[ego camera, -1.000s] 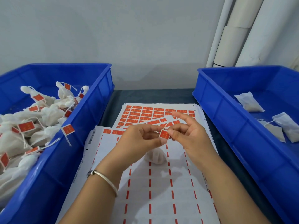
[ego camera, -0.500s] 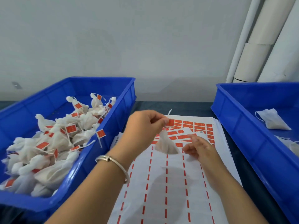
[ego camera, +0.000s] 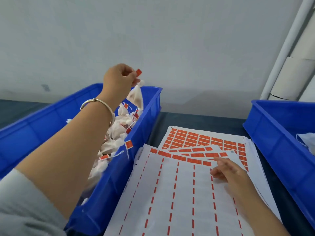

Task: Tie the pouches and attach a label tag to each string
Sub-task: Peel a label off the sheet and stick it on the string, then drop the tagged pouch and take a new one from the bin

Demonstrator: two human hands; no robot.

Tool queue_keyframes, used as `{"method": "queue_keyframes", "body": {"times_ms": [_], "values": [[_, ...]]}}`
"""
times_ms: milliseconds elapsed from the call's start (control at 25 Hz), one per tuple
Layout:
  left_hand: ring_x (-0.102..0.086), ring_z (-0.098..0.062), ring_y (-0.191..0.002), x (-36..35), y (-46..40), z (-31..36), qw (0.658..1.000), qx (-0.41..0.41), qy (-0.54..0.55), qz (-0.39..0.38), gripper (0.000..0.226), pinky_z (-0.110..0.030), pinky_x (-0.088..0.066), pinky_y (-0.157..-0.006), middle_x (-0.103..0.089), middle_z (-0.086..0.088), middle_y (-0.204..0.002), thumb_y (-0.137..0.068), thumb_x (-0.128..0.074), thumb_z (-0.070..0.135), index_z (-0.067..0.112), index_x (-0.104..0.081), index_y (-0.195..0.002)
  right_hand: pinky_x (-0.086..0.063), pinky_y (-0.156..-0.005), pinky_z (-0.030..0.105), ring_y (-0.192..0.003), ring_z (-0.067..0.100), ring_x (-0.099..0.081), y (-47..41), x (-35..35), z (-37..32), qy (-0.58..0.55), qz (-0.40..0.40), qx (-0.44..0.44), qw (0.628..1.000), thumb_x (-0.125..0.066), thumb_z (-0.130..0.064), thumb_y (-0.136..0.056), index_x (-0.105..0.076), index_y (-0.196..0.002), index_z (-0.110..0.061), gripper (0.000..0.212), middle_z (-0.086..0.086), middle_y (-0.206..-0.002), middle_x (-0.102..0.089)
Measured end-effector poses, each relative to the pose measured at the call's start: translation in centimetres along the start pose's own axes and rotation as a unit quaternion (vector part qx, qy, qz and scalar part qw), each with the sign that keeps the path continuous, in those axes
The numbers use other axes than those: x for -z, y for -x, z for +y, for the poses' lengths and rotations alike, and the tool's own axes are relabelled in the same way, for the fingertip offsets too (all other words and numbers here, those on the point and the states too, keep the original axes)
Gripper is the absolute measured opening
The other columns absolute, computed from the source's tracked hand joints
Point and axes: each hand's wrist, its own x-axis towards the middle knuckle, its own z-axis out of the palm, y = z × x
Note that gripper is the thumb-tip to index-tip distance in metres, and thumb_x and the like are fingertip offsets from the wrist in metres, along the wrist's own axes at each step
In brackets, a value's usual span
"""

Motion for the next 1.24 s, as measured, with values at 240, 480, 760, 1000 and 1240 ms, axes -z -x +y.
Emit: {"method": "queue_keyframes", "body": {"times_ms": [240, 480, 760, 1000, 1240], "values": [[-0.062, -0.025, -0.087, -0.5, -0.7, -6.8, 0.911, 0.056, -0.378, -0.157, 0.022, -0.035, -0.050, -0.075, -0.068, -0.011, -0.091, -0.091, -0.056, 0.021, 0.003, -0.068, -0.092, -0.044, -0.060, 0.018, -0.077, 0.014, -0.067, -0.4, -0.3, 0.1, 0.030, -0.001, -0.015, 0.999, -0.051, -0.032, -0.094, -0.062, -0.094, -0.031, 0.011, -0.010, -0.072, -0.071], [-0.054, -0.023, -0.084, -0.9, 1.1, -4.6, 0.905, -0.002, -0.380, -0.193, 0.023, -0.031, -0.041, -0.073, -0.063, -0.008, -0.094, -0.094, -0.045, 0.018, 0.007, -0.065, -0.091, -0.049, -0.065, 0.016, -0.084, 0.003, -0.065, 0.8, -1.4, 0.2, 0.099, 0.010, -0.016, 0.995, -0.050, -0.038, -0.095, -0.062, -0.101, -0.037, 0.013, -0.024, -0.092, -0.066], [-0.058, -0.015, -0.097, -7.5, 11.3, 0.7, 0.753, -0.112, -0.428, -0.487, 0.025, -0.029, -0.047, -0.086, -0.064, 0.001, -0.114, -0.093, -0.053, 0.031, 0.024, -0.062, -0.116, -0.040, -0.062, 0.014, -0.076, 0.001, -0.057, 0.7, -1.6, -2.7, 0.315, -0.060, 0.017, 0.947, -0.049, -0.034, -0.096, -0.063, -0.099, -0.030, 0.014, -0.019, -0.088, -0.056], [-0.005, -0.022, -0.145, -10.0, 20.0, -6.1, 0.644, -0.122, -0.428, -0.622, 0.094, -0.056, -0.015, -0.111, -0.004, 0.011, -0.157, -0.072, -0.062, 0.066, 0.045, -0.008, -0.146, -0.045, -0.060, 0.025, -0.078, 0.015, -0.058, -1.0, 6.9, -10.9, 0.299, 0.112, 0.120, 0.940, -0.044, -0.013, -0.095, -0.069, -0.097, -0.008, 0.026, 0.007, -0.095, -0.066], [0.027, -0.017, -0.139, -11.6, 22.7, -9.1, 0.721, -0.153, -0.398, -0.546, 0.096, -0.055, 0.016, -0.107, 0.023, 0.018, -0.152, -0.066, -0.032, 0.088, 0.050, 0.012, -0.142, -0.043, -0.070, 0.035, -0.100, 0.032, -0.056, -3.9, 20.7, -6.9, 0.522, 0.140, -0.045, 0.840, -0.043, -0.001, -0.092, -0.062, -0.111, 0.000, 0.026, 0.019, -0.118, -0.060]]}}
